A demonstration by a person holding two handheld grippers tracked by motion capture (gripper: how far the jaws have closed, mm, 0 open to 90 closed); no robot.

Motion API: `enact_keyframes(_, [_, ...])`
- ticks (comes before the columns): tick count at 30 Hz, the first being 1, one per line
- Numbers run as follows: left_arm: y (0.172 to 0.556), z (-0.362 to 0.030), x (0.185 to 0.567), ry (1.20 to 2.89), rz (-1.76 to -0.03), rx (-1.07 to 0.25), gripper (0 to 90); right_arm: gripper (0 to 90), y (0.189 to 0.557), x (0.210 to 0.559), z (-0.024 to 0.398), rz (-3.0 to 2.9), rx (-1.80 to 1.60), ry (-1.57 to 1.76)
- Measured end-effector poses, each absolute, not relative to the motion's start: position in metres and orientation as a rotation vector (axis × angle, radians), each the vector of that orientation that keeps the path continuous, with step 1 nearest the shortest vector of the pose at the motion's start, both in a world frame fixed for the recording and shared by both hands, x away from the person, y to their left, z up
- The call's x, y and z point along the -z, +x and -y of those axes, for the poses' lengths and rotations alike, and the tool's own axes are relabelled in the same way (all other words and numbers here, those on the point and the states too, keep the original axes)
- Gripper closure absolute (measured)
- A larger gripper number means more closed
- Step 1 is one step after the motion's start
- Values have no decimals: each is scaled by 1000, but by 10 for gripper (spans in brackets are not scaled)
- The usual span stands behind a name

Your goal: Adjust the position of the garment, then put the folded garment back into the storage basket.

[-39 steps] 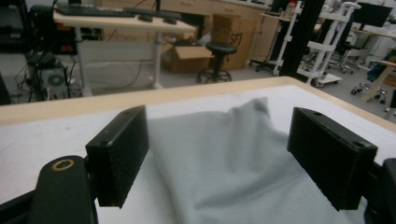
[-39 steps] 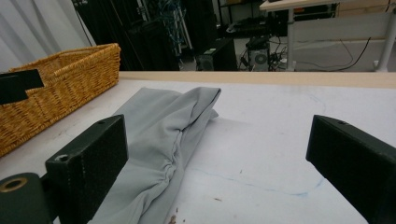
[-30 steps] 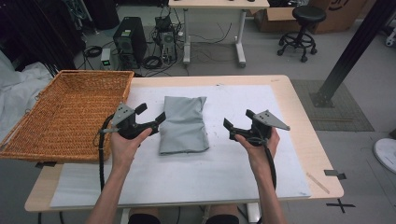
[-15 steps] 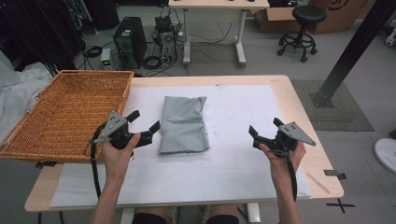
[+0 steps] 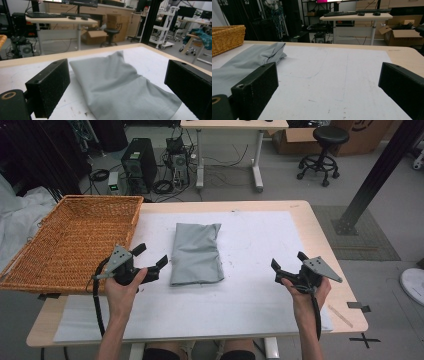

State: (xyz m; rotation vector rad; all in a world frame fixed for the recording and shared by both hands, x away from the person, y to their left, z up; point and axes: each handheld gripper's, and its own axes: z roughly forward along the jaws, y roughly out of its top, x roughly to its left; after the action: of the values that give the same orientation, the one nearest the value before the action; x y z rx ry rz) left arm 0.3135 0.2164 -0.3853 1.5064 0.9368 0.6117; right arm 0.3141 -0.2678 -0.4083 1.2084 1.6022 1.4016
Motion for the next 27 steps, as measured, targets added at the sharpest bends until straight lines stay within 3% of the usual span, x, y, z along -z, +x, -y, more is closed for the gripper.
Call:
enact_keyframes(9, [323, -209, 402, 1545, -961, -542, 73, 29, 306, 411, 266, -1611, -1421, 1205])
enact_keyframes(20, [377, -184, 443, 1485, -1220, -361, 105, 33, 305, 421, 262, -1622, -1390, 1217])
enact_keyframes(27, [402, -178, 451, 1495, -1341, -379, 121, 36, 304, 423, 264, -1624, -1380, 1233])
